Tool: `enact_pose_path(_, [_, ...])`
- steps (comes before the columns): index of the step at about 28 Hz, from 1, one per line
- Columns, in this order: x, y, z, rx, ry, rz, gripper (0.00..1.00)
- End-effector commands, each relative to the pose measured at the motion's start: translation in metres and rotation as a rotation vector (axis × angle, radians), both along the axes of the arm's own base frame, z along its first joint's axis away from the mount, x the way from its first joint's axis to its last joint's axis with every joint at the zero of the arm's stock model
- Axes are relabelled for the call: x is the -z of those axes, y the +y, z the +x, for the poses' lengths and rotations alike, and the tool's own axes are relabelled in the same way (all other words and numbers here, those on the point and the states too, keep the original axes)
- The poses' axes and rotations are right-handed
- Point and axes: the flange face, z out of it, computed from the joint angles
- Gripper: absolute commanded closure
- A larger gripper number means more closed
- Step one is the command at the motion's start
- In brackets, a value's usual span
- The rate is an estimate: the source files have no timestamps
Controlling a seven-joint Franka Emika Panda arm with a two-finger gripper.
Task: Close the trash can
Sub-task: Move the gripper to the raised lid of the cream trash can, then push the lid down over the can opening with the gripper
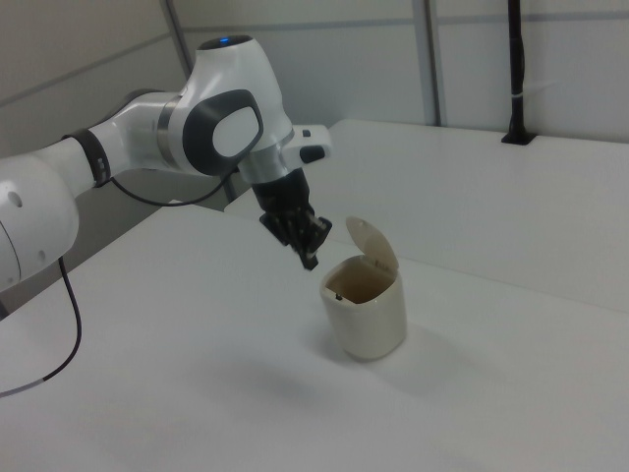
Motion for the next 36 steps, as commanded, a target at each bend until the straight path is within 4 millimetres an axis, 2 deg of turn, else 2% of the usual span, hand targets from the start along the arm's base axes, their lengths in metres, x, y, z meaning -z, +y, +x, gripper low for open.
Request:
enact_pose_path(1, [-0.016,-0.002,0.017,0.003,-0.152,0.044,1.0])
enact_pose_path(10, [-0.019,-0.013,0.052,0.056,-0.432,0.13,1.0])
enact_pose_path(19, [-0.004,-0.013,0.072,0.079,-0.579,0.124,1.0])
enact_pose_path(27, [0.013,-0.013,0.077,0.074,-0.56,0.116,1.0])
enact_pose_path(33, [0.044,-0.013,0.076,0.074,-0.499,0.112,1.0])
enact_pose_path(36, [0.053,-0.014,0.074,0.075,-0.449,0.111,1.0])
